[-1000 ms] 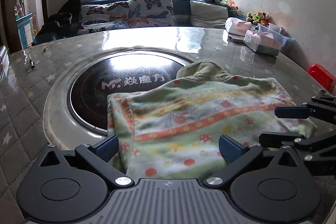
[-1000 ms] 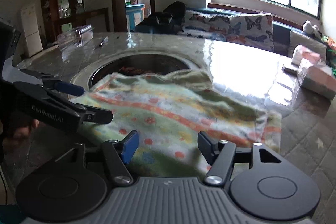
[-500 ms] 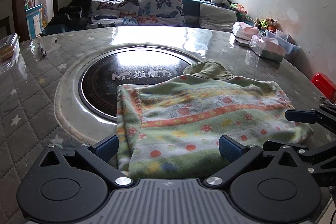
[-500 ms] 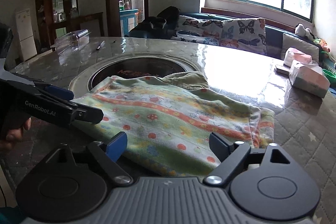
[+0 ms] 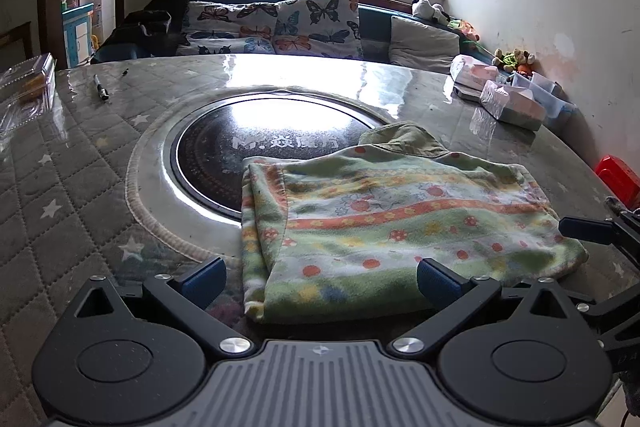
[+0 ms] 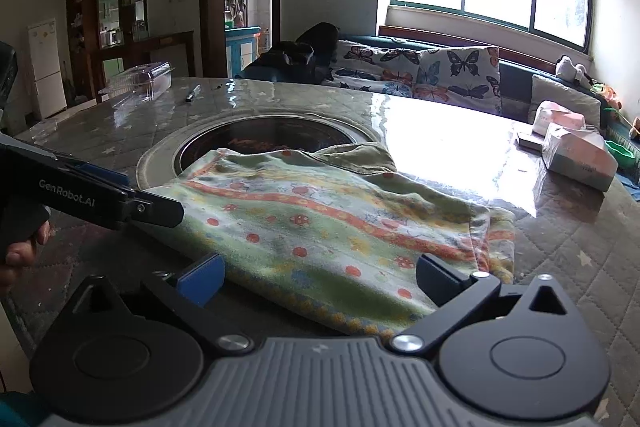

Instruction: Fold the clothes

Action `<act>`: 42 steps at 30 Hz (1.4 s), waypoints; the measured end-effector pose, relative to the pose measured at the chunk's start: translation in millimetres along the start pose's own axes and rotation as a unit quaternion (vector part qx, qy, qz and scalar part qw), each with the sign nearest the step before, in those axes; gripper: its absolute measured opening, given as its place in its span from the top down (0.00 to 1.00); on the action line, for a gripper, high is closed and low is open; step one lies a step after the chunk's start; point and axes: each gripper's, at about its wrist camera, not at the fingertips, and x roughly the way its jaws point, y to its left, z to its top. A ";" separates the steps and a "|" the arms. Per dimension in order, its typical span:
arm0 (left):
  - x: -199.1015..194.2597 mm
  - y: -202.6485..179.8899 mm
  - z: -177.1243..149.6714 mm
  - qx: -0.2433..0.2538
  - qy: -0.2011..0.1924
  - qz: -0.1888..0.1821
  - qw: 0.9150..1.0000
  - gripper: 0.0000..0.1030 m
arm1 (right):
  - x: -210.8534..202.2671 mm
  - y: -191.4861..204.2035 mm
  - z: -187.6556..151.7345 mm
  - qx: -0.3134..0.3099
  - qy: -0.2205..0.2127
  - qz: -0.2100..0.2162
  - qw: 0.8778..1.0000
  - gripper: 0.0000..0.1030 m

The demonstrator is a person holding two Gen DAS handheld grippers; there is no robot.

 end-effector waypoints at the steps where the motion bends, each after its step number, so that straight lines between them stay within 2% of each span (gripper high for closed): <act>1: -0.7 -0.5 -0.3 0.002 -0.001 0.002 1.000 0.00 | -0.2 0.2 -0.1 0.000 0.000 -0.001 1.000 0.00; 7: -3.0 -6.9 -2.4 0.020 -0.010 0.011 1.000 0.00 | -1.7 2.3 -1.7 0.001 -0.011 -0.002 1.000 0.00; 16: -5.2 -12.1 -1.9 0.031 -0.014 0.011 0.999 0.00 | 1.2 6.4 -2.1 -0.004 0.001 0.003 1.000 0.00; 26: 0.2 -5.5 -3.2 0.020 0.011 0.022 1.000 0.00 | 3.0 7.8 -2.6 -0.007 0.010 0.016 1.000 0.00; 42: -1.6 14.2 -1.1 -0.010 0.017 0.037 0.999 0.00 | 8.3 20.9 0.1 -0.031 0.029 0.036 0.998 0.04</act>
